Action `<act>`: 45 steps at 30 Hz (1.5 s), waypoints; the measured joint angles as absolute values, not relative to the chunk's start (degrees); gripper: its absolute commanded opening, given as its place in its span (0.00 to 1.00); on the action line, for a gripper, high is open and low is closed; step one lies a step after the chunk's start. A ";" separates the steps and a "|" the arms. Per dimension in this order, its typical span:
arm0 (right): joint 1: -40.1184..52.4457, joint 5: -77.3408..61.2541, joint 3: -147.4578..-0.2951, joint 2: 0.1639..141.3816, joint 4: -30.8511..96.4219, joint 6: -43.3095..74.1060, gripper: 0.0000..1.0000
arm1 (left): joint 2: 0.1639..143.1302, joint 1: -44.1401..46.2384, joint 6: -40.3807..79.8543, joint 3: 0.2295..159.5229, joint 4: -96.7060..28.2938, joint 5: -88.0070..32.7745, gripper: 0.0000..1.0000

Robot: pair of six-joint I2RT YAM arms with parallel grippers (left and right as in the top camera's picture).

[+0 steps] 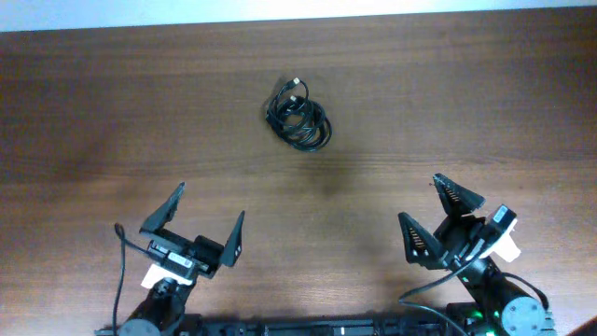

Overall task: Untangle cables
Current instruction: 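Reach both grippers forward to the black cable bundle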

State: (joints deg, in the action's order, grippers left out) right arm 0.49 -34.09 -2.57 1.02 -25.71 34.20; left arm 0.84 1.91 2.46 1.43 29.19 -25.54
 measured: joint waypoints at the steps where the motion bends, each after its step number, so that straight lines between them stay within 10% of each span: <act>1: 0.49 -34.22 -4.91 1.06 -24.49 33.36 0.98 | 0.84 1.91 2.42 2.46 28.99 -25.54 0.99; 7: 0.45 -28.36 -38.89 5.41 21.39 12.86 0.98 | 6.13 1.85 -9.10 27.46 -3.73 -24.27 0.99; 18: 0.45 -43.66 -75.66 52.07 53.82 9.43 0.99 | 65.69 1.80 -11.07 82.78 -56.14 -30.92 0.99; 23: 1.02 -53.25 -76.29 63.11 59.22 14.46 0.99 | 78.26 1.80 -8.64 83.07 -58.06 -38.65 0.99; 30: 18.81 -21.69 -83.26 76.71 63.00 22.35 0.98 | 96.05 3.09 -4.27 107.85 -77.47 -24.18 0.99; 45: 18.90 -26.98 -85.49 96.79 71.68 20.38 0.95 | 125.23 16.12 3.97 111.98 -64.38 -20.49 0.99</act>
